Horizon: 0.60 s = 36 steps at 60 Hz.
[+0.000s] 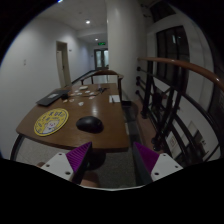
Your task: Arrange mouse
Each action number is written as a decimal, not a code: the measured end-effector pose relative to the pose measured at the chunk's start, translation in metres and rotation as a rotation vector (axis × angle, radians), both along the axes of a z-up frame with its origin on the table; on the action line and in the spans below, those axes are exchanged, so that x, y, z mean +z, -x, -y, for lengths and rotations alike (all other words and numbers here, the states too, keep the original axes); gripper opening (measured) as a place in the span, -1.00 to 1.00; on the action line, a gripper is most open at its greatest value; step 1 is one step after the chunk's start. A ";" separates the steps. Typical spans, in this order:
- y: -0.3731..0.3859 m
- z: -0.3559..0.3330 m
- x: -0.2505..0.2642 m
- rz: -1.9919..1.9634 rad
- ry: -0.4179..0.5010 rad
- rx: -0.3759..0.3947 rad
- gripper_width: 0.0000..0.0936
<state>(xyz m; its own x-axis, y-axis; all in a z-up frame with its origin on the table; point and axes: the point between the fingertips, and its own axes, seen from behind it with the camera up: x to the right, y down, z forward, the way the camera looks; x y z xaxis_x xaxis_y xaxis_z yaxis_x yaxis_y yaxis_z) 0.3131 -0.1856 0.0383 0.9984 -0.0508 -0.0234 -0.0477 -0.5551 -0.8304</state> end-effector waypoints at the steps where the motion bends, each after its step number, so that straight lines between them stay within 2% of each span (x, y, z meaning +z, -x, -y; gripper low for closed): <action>1: 0.001 0.000 -0.001 0.002 0.001 0.008 0.78; 16: 0.052 -0.054 -0.043 -0.018 0.019 0.106 0.78; 20: 0.070 -0.077 -0.057 0.004 0.039 0.107 0.77; 25: 0.067 -0.101 -0.054 0.054 0.003 0.109 0.77; 36: 0.069 -0.149 -0.055 0.033 0.010 0.100 0.76</action>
